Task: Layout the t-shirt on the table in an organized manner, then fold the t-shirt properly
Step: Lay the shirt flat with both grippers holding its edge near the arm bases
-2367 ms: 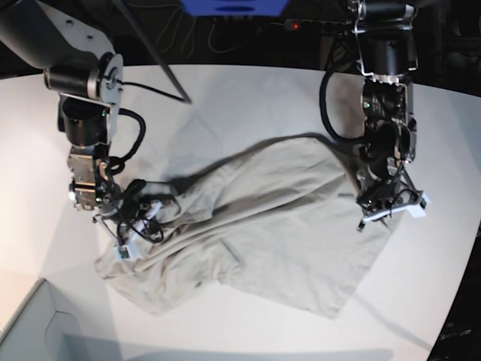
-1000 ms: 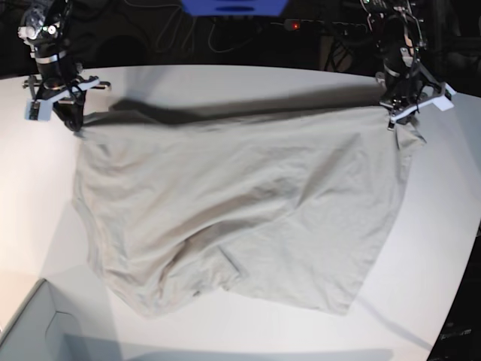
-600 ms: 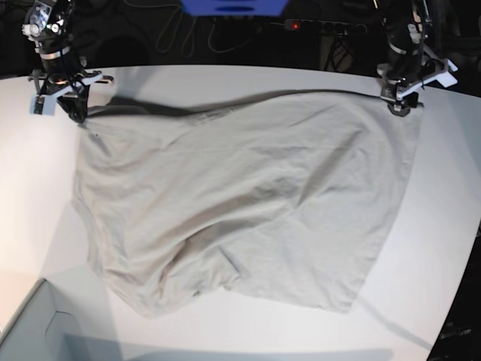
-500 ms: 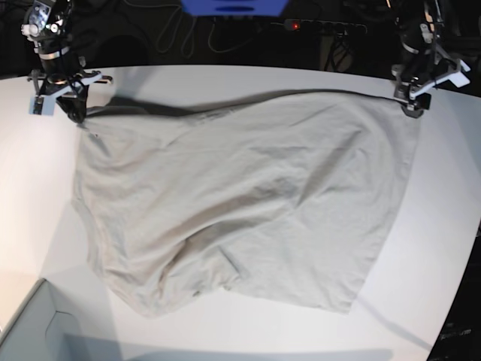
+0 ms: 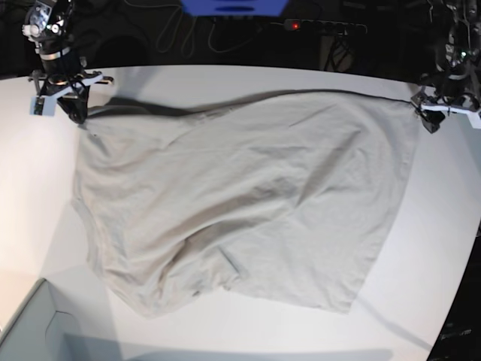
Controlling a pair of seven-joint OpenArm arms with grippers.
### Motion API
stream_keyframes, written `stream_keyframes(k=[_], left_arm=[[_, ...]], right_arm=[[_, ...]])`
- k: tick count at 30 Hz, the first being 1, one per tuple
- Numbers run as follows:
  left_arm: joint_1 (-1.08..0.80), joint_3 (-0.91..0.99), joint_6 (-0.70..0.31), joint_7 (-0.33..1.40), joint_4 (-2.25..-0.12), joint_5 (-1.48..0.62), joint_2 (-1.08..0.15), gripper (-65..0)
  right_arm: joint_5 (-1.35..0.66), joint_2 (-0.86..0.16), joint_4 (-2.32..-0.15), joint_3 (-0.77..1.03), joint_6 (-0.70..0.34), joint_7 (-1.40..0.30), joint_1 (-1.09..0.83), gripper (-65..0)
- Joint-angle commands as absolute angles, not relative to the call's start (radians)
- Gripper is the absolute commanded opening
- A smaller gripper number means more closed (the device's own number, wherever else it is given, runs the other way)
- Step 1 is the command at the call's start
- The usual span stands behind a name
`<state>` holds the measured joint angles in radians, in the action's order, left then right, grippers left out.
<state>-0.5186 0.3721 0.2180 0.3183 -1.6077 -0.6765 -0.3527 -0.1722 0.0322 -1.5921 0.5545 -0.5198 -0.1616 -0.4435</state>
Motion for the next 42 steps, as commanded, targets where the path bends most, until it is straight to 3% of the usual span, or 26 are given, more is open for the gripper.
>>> stream_keyframes(k=[1,7,16,22,34,38,42], left_arm=[[-0.522,0.354,0.209,0.303,-1.621,-0.633,-0.367,-22.1],[-0.484,0.326,0.004,0.309,-1.593,-0.429,-0.311,-22.0],[-0.433,0.441,-0.117,0.311,-1.481,-0.295,-0.196,-22.0],[-0.433,0.522,-0.142,0.311,-1.497,-0.291,-0.189,-22.0],[-0.355,0.516,-0.142,0.311,-1.325,-0.291,-0.186,-22.6],[-0.348,0.515,-0.142,0.306,-1.311,-0.291,-0.185,-34.7],[-0.329,0.515,-0.157,0.309,-1.31,-0.291,-0.182,-57.1]], right_arm=[[-0.185,0.025,-1.607,0.559,-0.519,-0.136,-0.444,-65.0],[-0.185,0.025,-1.607,0.559,-0.519,-0.136,-0.443,-65.0],[-0.185,0.025,-1.607,0.556,-0.518,-0.136,-0.443,-65.0],[-0.185,0.025,-1.607,0.555,-0.518,-0.136,-0.443,-65.0],[-0.185,0.027,-1.607,0.555,-0.518,-0.137,-0.443,-65.0],[-0.185,0.027,-1.615,0.555,-0.518,-0.137,-0.45,-65.0],[-0.185,0.028,-1.615,0.553,-0.526,-0.136,-0.458,-65.0]])
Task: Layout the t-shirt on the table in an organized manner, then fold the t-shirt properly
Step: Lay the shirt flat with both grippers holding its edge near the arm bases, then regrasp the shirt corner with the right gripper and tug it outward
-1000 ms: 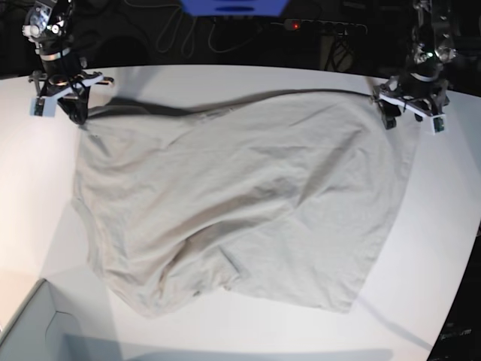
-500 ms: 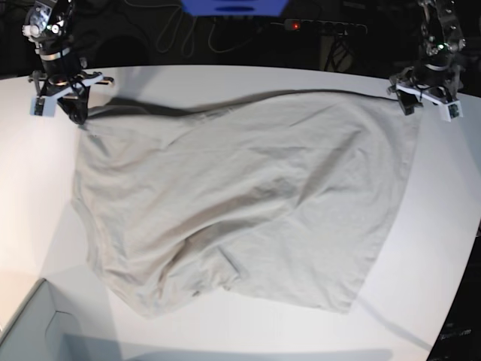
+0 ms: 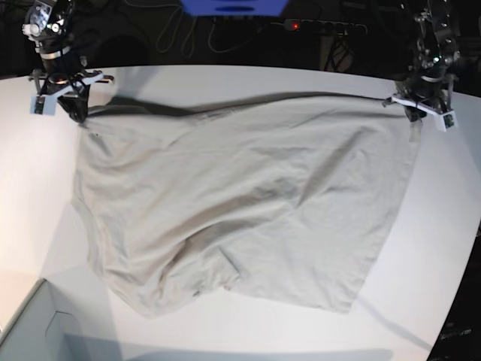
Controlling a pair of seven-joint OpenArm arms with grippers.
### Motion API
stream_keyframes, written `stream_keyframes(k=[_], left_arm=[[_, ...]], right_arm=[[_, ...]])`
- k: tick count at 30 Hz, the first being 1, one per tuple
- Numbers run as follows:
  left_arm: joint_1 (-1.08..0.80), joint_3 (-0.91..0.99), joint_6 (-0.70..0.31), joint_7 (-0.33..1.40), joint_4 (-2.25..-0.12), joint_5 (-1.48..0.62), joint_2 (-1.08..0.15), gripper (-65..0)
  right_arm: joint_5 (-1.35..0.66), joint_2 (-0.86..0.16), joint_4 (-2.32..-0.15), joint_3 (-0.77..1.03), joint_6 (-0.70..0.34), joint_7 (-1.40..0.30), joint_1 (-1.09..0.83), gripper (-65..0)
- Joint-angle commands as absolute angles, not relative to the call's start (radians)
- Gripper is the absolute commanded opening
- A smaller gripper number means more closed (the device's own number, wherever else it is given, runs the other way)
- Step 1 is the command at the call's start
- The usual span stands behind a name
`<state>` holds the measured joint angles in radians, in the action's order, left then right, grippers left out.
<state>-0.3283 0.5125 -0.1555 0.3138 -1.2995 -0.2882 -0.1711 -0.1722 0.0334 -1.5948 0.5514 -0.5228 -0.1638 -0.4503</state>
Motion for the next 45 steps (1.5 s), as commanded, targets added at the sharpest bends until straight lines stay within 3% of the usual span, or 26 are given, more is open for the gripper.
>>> stream_keyframes(k=[1,5,15,22,27,37,40,45], left_arm=[[-0.323,0.515,-0.159,0.311,-1.31,-0.291,-0.182,-63.7],[-0.317,0.515,-0.157,0.311,-1.31,-0.291,-0.18,-63.7],[-0.305,0.516,-0.157,0.311,-1.31,-0.292,-0.18,-65.0],[-0.288,0.519,-0.157,0.311,-1.297,-0.291,-0.182,-65.0],[-0.288,0.519,-0.157,0.311,-1.297,-0.291,-0.182,-65.0],[-0.286,0.519,-0.157,0.311,-1.297,-0.291,-0.183,-65.0],[-0.286,0.518,-0.157,0.311,-1.297,-0.291,-0.183,-65.0],[-0.288,0.521,-0.159,0.311,-1.297,-0.291,-0.182,-65.0]], right_arm=[[-0.186,0.028,-1.615,0.553,-0.552,-0.134,-0.469,-65.0],[-0.186,0.027,-1.616,0.553,-0.698,-0.133,-0.495,-65.0],[-0.182,-0.056,-1.613,0.55,-0.698,-0.039,-0.598,-65.0],[-0.182,-0.143,-1.616,0.426,-0.698,-0.036,-0.688,-51.3],[-0.182,-0.217,-1.616,0.303,-0.698,-0.033,-0.762,-51.1],[-0.183,-0.117,-1.669,0.452,-0.698,0.068,-0.702,-50.6],[-0.182,-0.113,-1.649,0.452,-0.698,0.061,-0.644,-45.6],[-0.182,-0.113,-1.607,0.455,-0.698,-0.07,-0.576,-29.6]])
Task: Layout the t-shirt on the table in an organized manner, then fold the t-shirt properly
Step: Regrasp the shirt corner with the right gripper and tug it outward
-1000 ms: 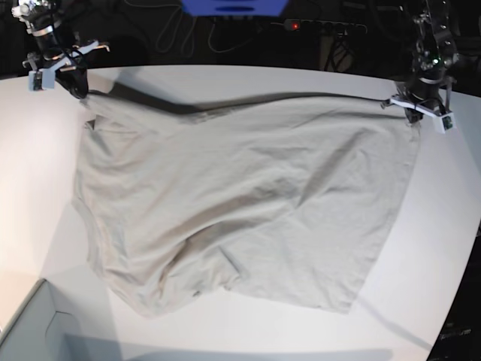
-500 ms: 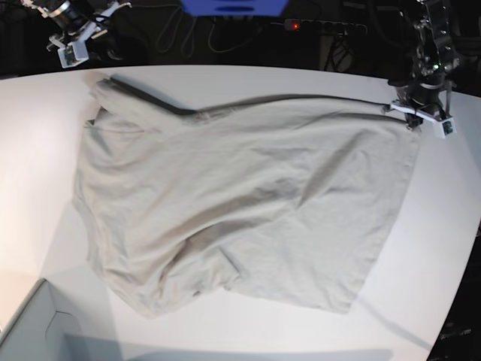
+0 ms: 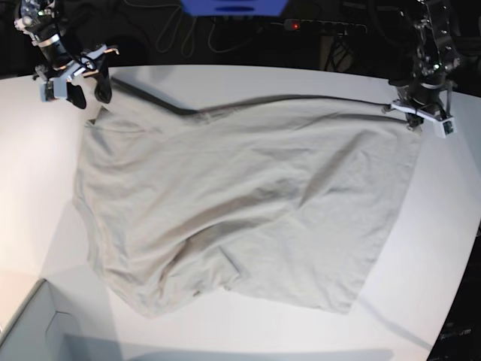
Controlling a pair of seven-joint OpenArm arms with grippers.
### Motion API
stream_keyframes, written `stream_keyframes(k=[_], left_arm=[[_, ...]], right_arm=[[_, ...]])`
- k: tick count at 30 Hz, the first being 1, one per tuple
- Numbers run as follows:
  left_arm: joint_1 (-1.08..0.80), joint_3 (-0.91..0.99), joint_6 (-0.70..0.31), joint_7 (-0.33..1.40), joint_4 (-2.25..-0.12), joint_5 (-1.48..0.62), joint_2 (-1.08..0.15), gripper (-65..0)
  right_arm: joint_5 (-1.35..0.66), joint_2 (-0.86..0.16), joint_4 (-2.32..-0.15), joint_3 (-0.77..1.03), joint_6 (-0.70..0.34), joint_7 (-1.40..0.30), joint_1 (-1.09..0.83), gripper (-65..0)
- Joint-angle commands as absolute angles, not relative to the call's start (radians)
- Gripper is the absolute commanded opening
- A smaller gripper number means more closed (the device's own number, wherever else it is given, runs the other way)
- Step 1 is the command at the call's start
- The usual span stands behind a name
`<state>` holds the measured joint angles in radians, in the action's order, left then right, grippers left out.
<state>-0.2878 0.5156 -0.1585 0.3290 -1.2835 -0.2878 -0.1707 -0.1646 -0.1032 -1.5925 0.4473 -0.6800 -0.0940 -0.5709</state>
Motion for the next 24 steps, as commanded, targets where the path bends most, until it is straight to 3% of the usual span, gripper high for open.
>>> stream_keyframes(k=[1,5,18,20,24], left_arm=[[-0.288,0.521,-0.159,0.311,-1.297,-0.291,-0.183,-65.0],[-0.288,0.521,-0.159,0.311,-1.297,-0.291,-0.185,-65.0],[-0.288,0.521,-0.159,0.311,-1.297,-0.291,-0.183,-65.0],[-0.288,0.521,-0.159,0.311,-1.297,-0.291,-0.183,-65.0],[-0.288,0.521,-0.159,0.311,-1.297,-0.291,-0.183,-65.0]], right_arm=[[-0.182,-0.114,-1.607,0.455,-0.698,-0.088,-0.573,-27.1],[-0.182,-0.114,-1.607,0.453,-0.698,-0.097,-0.57,-22.8],[-0.182,-0.131,-1.504,0.441,-0.698,-0.102,-0.533,-23.1],[-0.182,-0.134,-1.504,0.421,-0.698,-0.102,-0.536,-26.2],[-0.182,-0.159,-1.498,0.375,-0.698,-0.104,-0.539,-41.0]])
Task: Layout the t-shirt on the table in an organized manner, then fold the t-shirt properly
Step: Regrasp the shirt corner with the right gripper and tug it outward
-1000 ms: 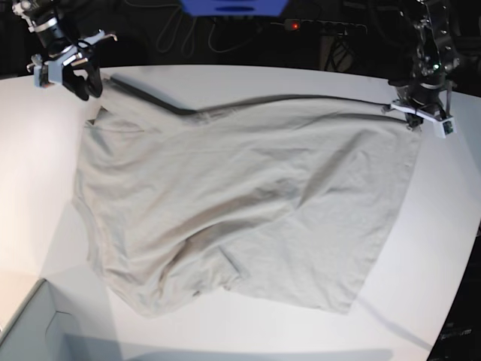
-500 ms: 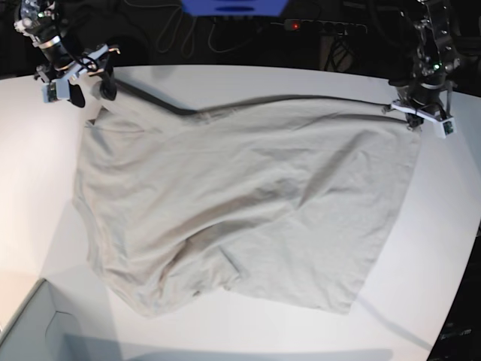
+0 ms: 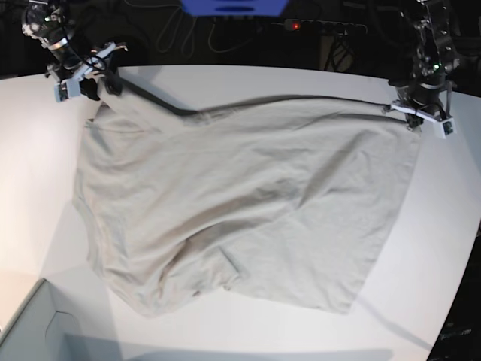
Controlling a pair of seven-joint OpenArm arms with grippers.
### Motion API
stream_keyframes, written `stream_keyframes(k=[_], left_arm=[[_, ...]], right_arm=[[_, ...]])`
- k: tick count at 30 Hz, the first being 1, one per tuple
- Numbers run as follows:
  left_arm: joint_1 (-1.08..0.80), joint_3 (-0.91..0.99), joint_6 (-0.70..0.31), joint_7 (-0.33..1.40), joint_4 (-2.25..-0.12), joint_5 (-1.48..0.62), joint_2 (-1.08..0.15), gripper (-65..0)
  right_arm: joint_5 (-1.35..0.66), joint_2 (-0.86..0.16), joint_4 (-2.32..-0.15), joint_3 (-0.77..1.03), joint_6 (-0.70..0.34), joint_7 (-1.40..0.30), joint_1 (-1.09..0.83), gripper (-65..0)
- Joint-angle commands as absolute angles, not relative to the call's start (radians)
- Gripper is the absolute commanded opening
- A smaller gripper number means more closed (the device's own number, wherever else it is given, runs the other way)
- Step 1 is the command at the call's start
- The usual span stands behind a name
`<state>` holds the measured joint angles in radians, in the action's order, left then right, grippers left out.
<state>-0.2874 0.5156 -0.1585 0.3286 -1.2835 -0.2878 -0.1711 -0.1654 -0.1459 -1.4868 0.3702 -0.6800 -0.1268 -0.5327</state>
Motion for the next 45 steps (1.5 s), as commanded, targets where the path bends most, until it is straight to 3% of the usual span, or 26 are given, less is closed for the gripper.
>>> stream_keyframes(k=[1,5,16,24,26,33,38,45], left_arm=[[-0.288,0.521,-0.159,0.311,-1.297,-0.291,-0.183,-65.0],[-0.288,0.522,-0.159,0.311,-1.297,-0.291,-0.183,-65.0],[-0.288,0.522,-0.159,0.311,-1.297,-0.291,-0.182,-65.0],[-0.288,0.521,-0.159,0.311,-1.297,-0.294,-0.182,-65.0],[-0.288,0.522,-0.159,0.311,-1.297,-0.292,-0.182,-65.0],[-0.288,0.519,-0.159,0.311,-1.297,-0.294,-0.182,-65.0],[-0.288,0.521,-0.159,0.308,-1.297,-0.292,-0.182,-65.0],[-0.288,0.522,-0.159,0.306,-1.297,-0.297,-0.182,-65.0]], right_arm=[[-0.182,-0.162,-1.489,0.361,-0.698,-0.104,-0.539,-45.2],[-0.18,-0.162,-1.463,0.349,-0.698,-0.104,-0.541,-65.0],[-0.182,-0.157,-1.669,0.34,-0.698,-0.093,-0.731,-65.0],[-0.182,-0.163,-1.624,0.292,-0.698,-0.094,-0.736,-65.0],[-0.182,-0.163,-1.624,0.292,-0.698,-0.099,-0.733,-59.4],[-0.182,-0.165,-1.627,0.303,-0.698,-0.097,-0.739,-29.6],[-0.191,-0.188,-1.629,0.375,-0.698,-0.094,-0.753,-28.1],[-0.183,-0.143,-1.558,0.47,-0.698,-0.12,-0.595,-28.1]])
